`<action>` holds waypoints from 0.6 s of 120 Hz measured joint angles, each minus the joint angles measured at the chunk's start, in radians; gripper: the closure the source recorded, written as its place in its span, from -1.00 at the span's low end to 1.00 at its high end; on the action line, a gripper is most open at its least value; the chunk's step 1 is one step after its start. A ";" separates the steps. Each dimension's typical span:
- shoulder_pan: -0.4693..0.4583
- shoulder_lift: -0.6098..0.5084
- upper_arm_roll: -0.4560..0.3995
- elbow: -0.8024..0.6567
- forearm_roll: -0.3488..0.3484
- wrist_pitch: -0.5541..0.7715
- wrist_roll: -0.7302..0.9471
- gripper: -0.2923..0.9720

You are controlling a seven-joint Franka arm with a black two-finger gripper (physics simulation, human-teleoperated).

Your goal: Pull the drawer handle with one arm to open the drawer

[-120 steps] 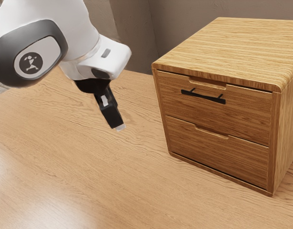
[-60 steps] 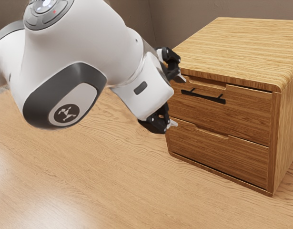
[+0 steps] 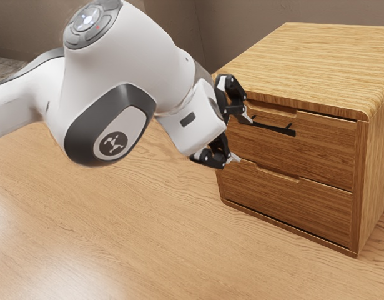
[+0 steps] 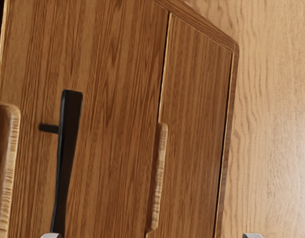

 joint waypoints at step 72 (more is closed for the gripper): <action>0.003 0.122 0.017 0.103 -0.030 0.056 0.085 0.26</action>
